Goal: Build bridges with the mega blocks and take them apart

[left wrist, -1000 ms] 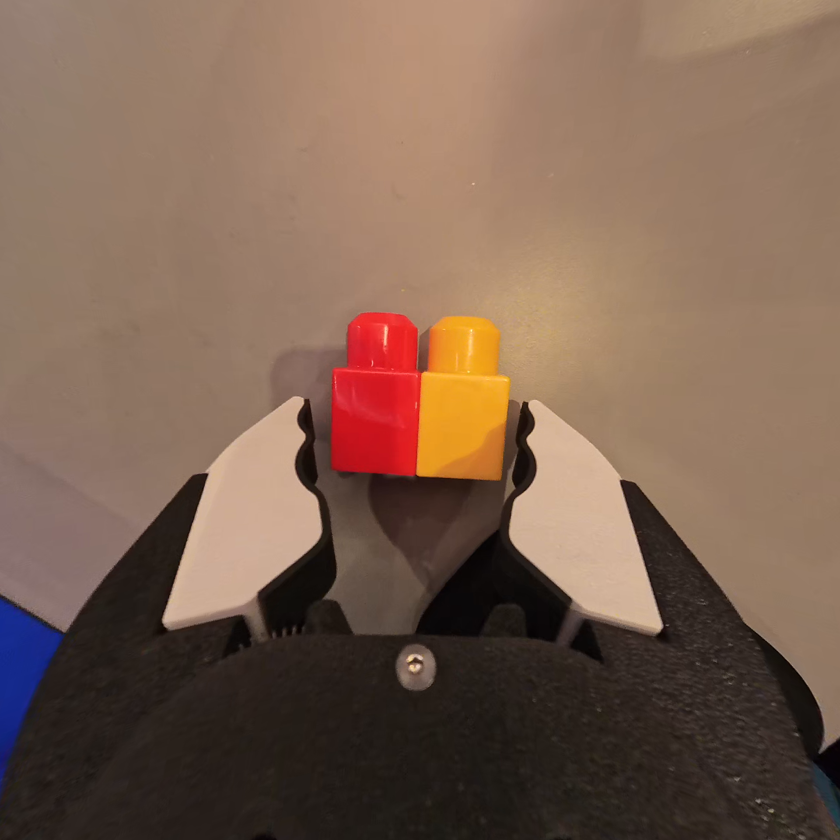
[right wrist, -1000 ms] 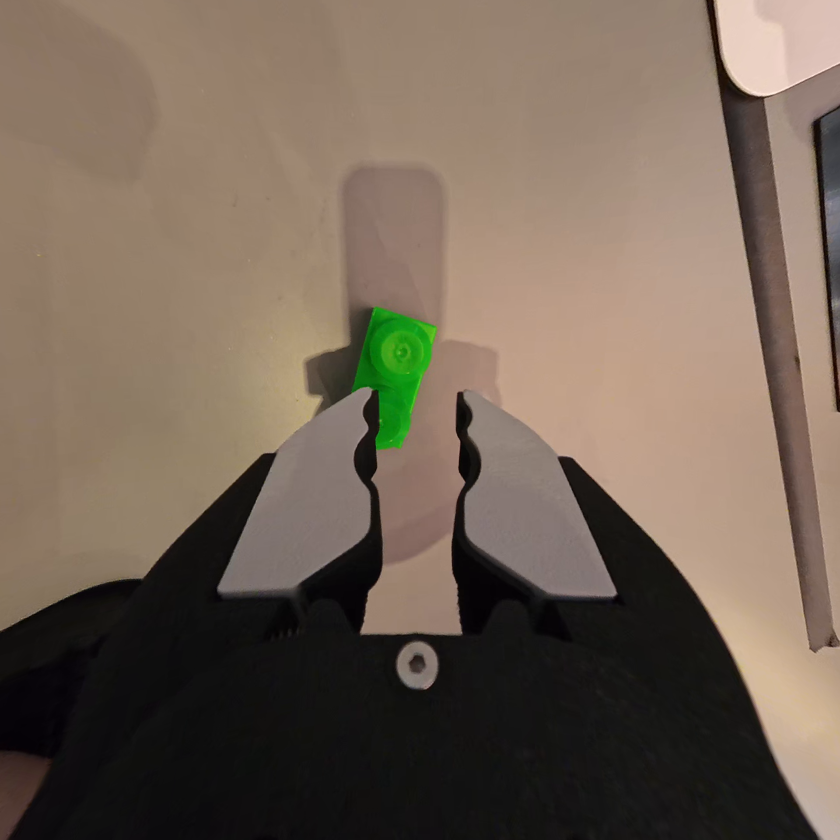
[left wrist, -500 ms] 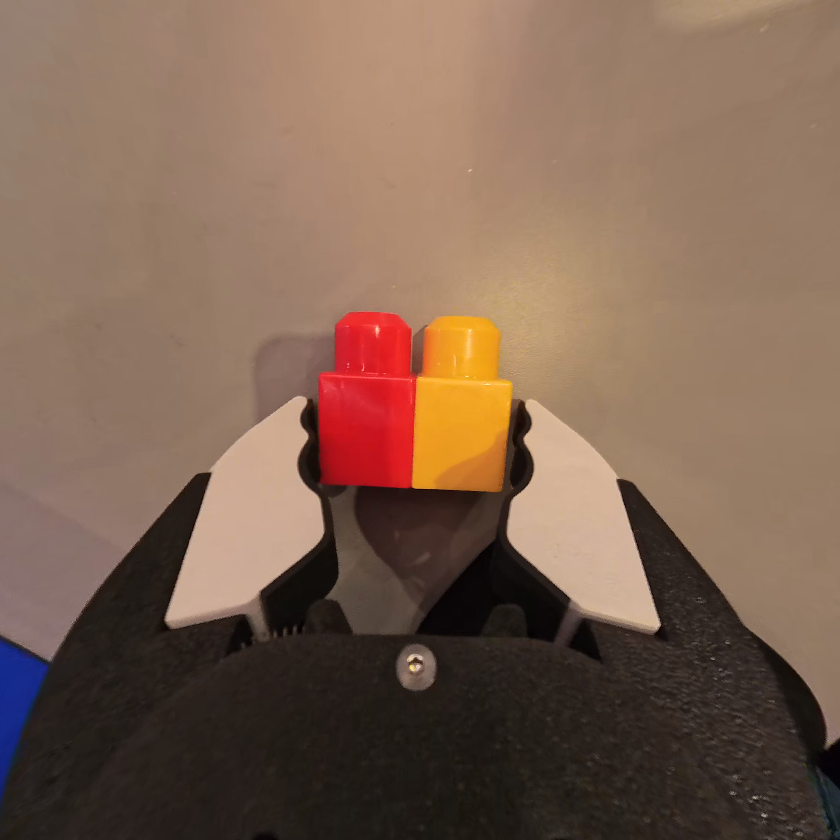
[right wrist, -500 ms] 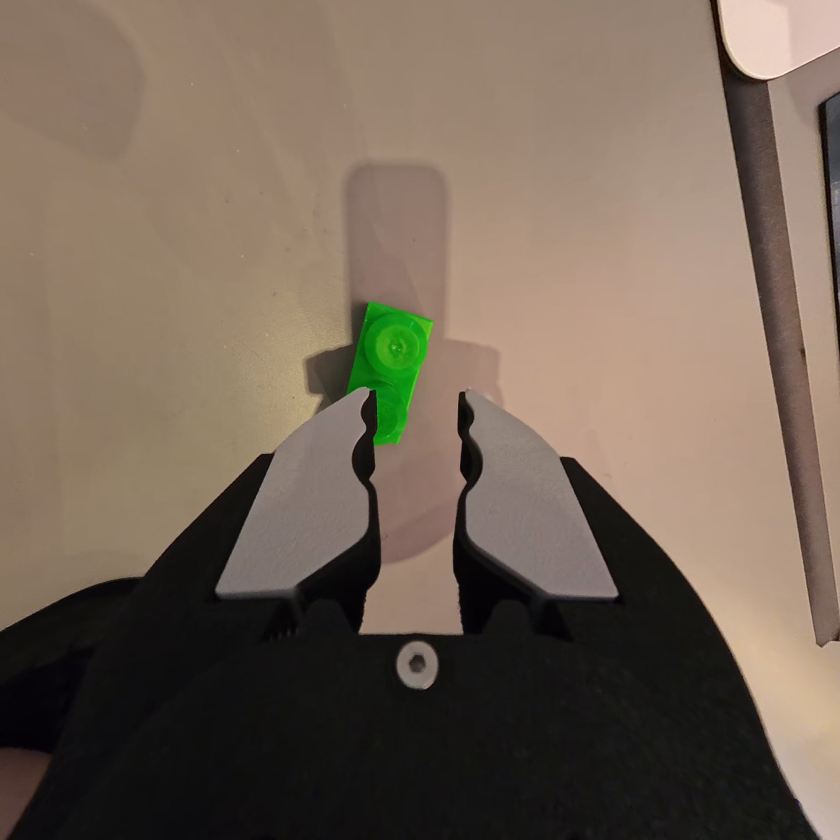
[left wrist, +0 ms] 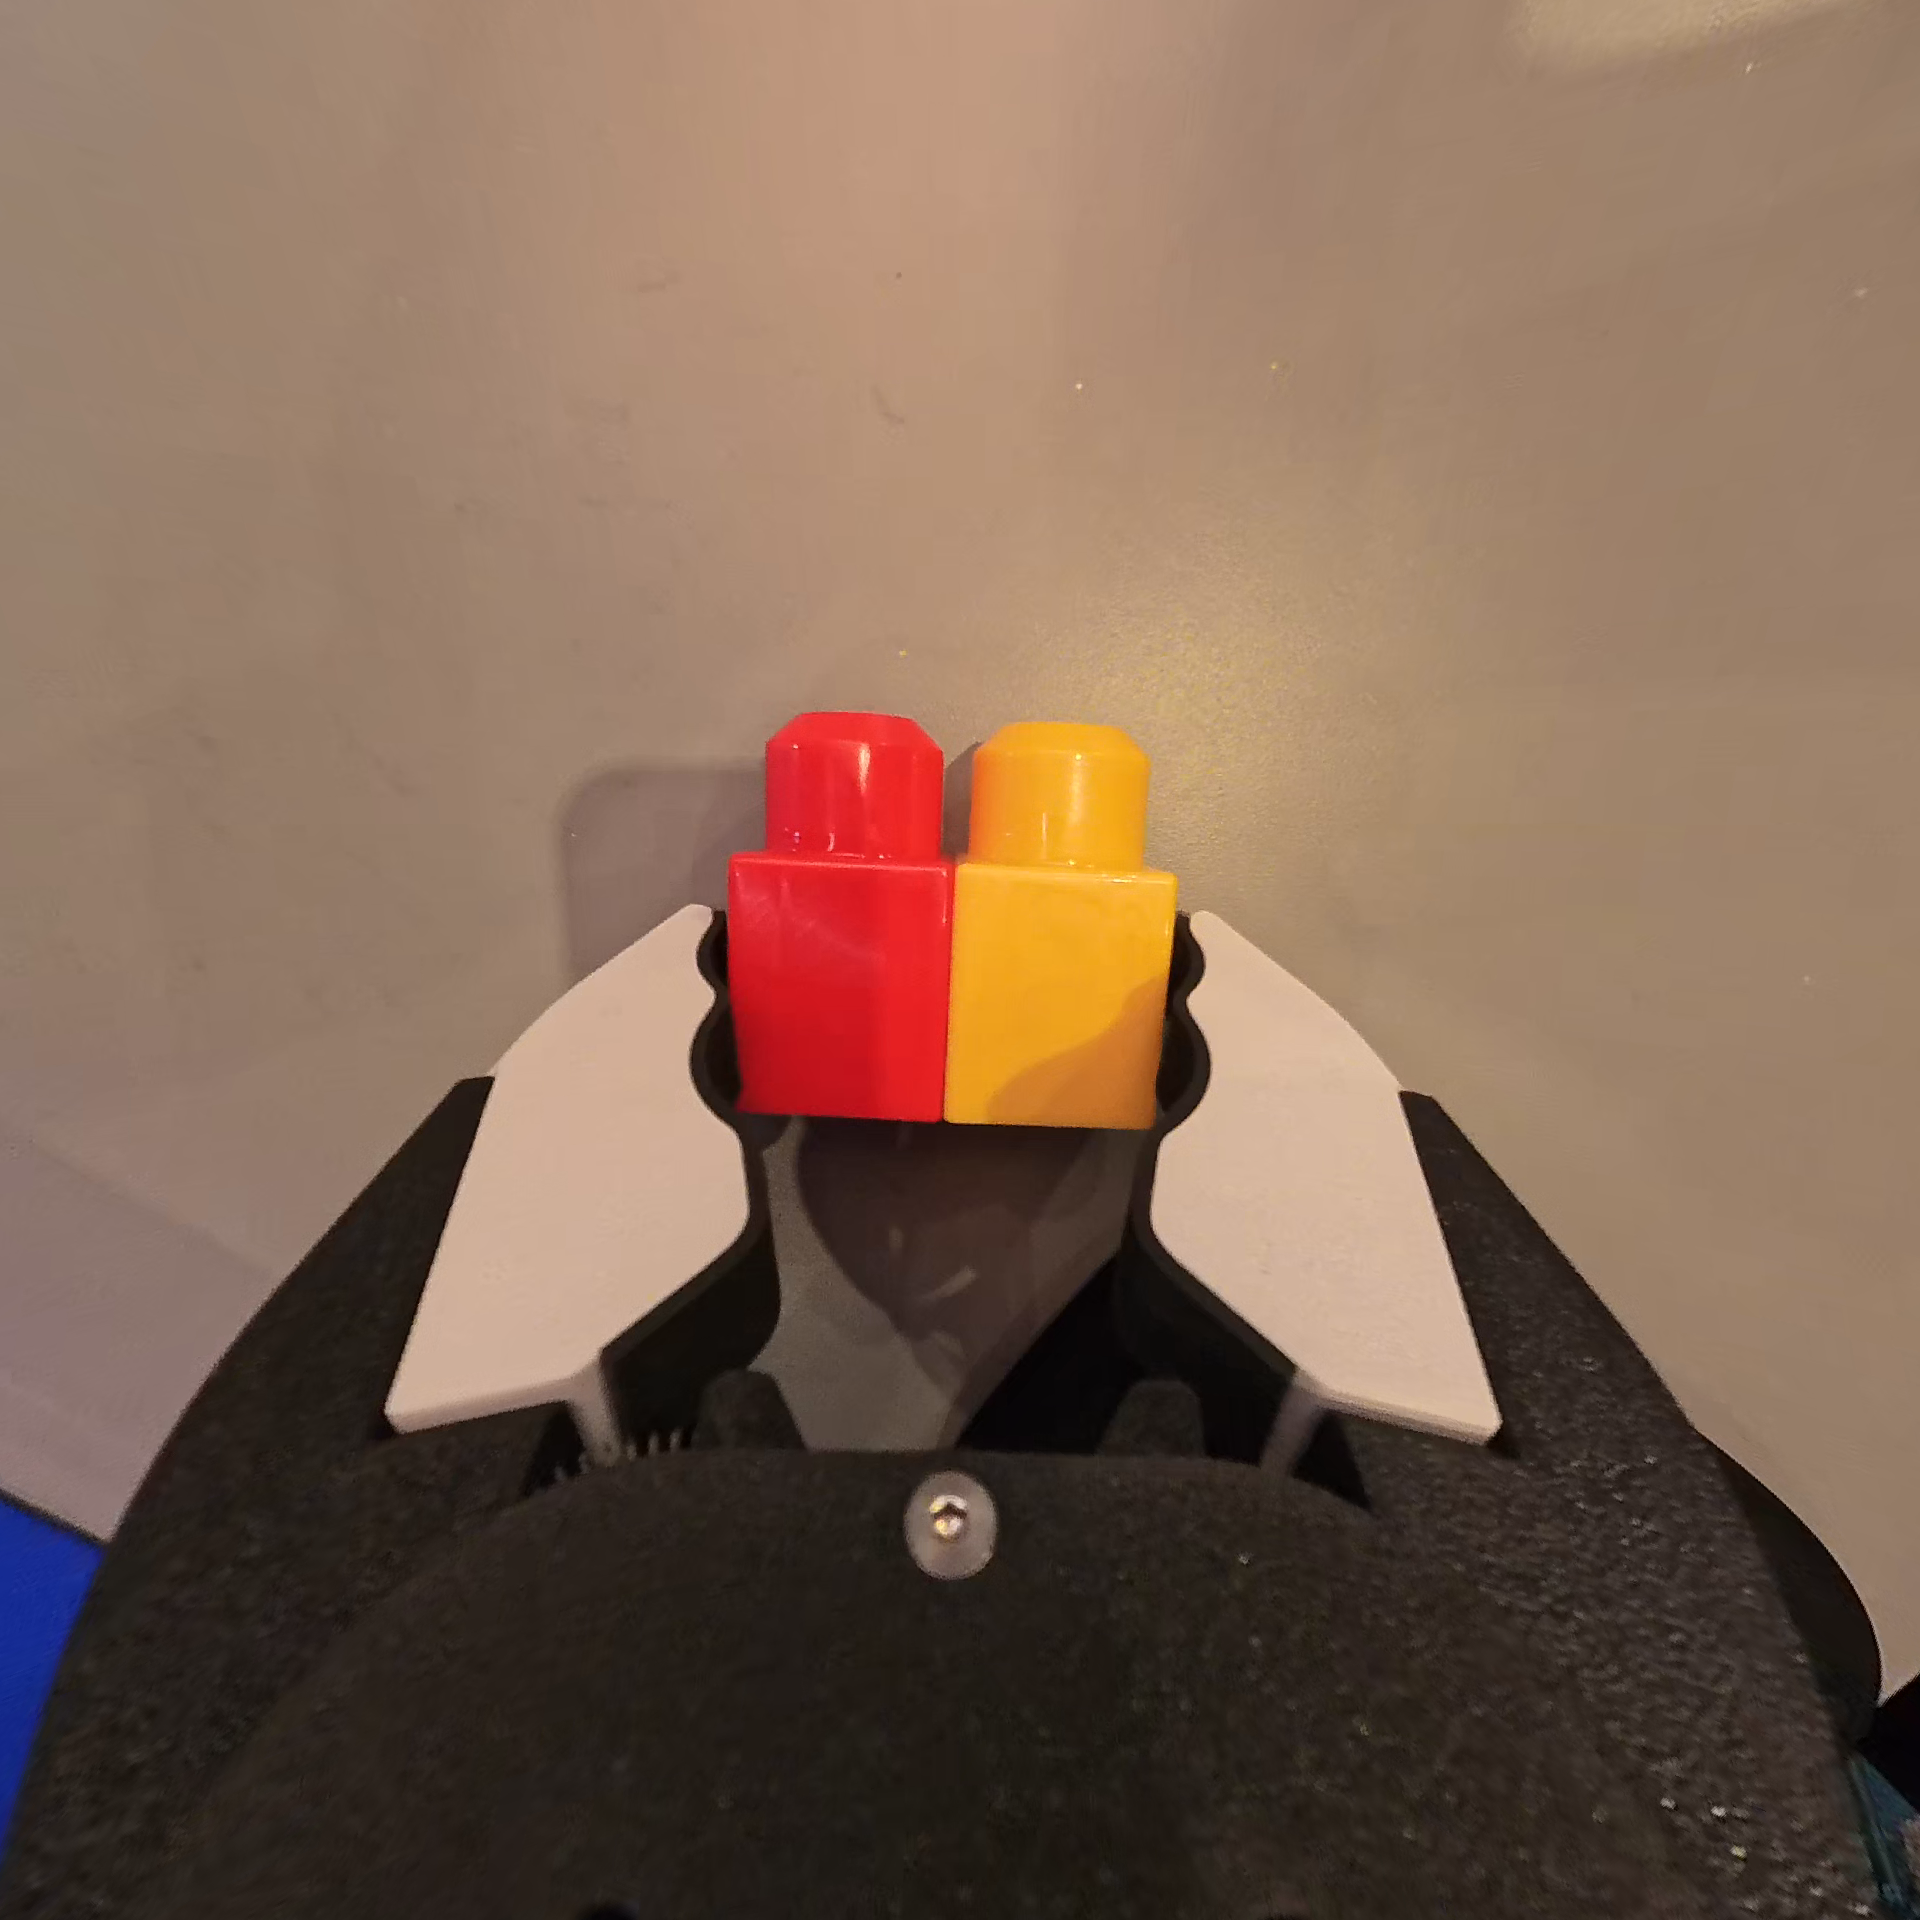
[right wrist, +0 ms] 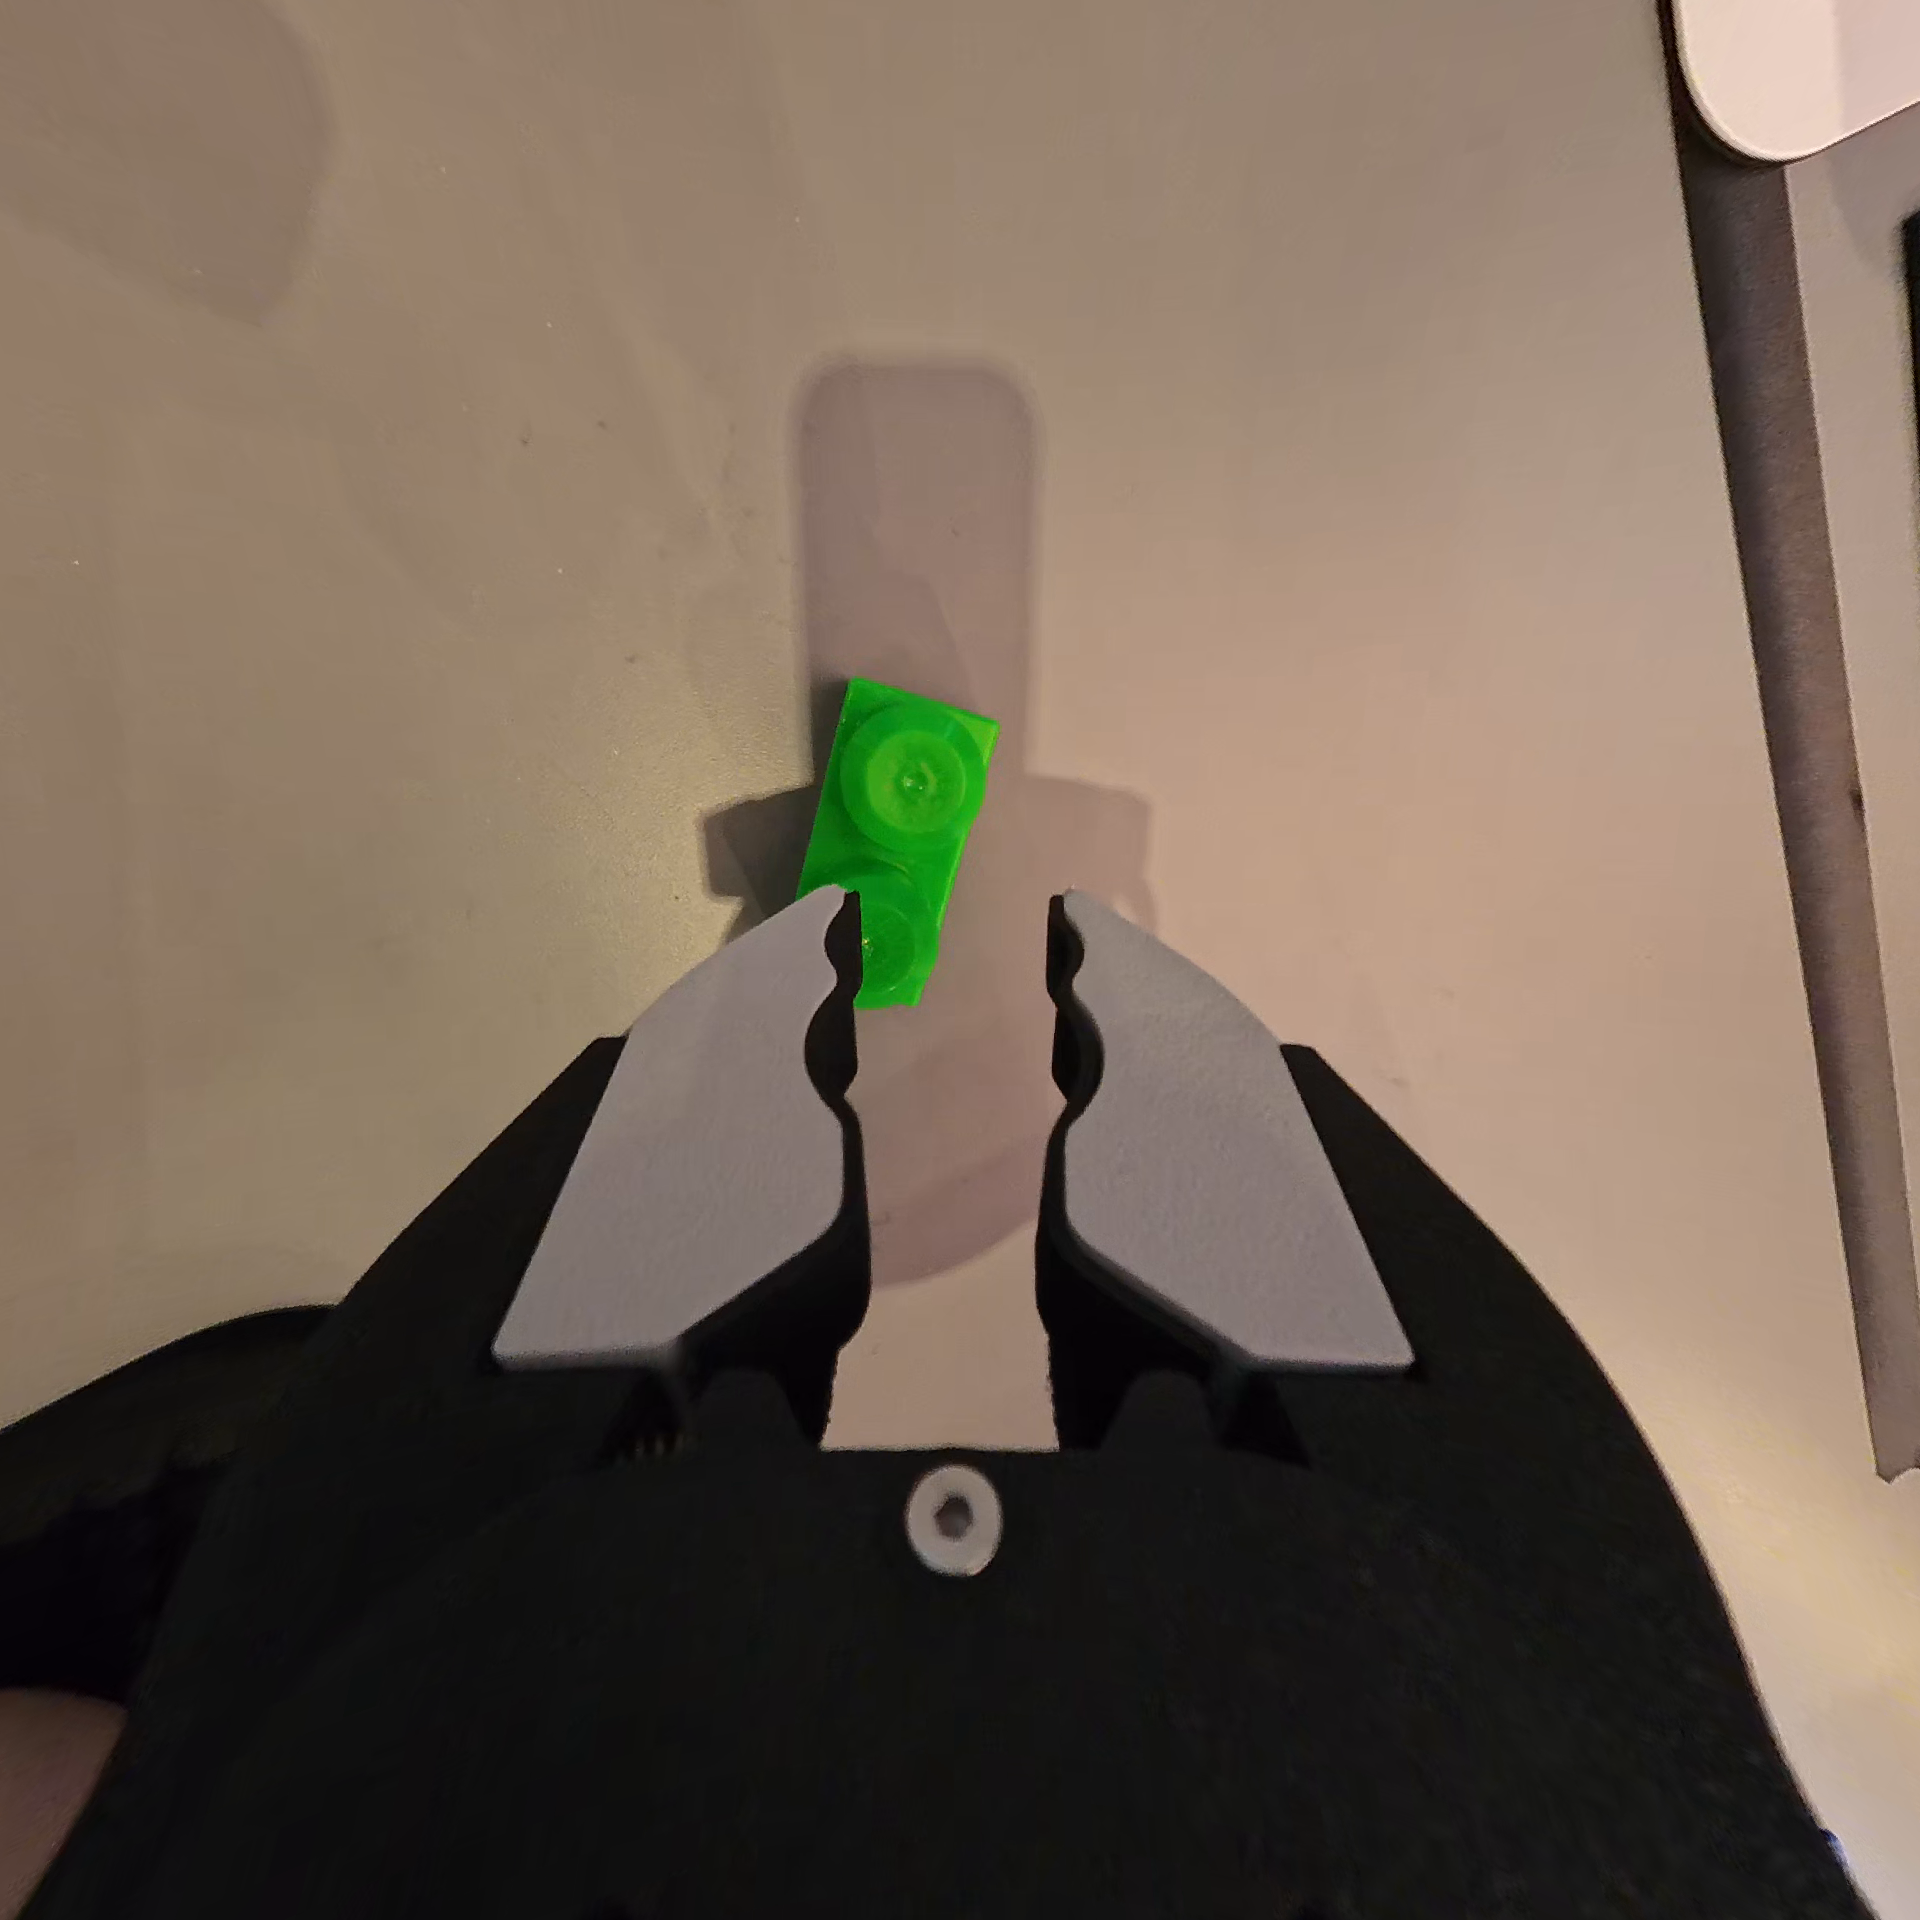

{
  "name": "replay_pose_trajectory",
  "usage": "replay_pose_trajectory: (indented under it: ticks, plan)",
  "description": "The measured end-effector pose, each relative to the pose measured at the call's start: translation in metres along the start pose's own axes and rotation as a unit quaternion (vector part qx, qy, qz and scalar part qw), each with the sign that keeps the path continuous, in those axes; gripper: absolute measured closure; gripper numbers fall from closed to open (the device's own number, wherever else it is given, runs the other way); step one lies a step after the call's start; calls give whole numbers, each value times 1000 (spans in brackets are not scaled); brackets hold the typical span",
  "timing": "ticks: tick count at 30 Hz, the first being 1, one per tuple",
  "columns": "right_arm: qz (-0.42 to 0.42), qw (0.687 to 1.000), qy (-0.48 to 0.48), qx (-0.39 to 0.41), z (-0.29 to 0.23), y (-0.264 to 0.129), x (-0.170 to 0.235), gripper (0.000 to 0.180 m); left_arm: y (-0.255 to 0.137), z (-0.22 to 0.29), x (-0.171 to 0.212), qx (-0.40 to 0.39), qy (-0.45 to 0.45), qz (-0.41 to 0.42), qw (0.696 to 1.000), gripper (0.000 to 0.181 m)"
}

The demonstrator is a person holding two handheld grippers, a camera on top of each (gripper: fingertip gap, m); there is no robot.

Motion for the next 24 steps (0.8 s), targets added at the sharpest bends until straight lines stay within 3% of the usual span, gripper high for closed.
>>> replay_pose_trajectory:
  ticks: [24]
  plan:
    - [-7, 1000, -2, -3, 0, 1, 3, 147, -1, 0, 1, 2, 5, -20, 1000, 105]
Point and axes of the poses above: each gripper's, where its closed fingertips meet, y out along the fingers, x out of its underside, z = x × y across the jaws, the point moved 1 cm from there along -y, back along the fingers, and after that the axes turned 12 degrees about z, right-handed, at the moved point
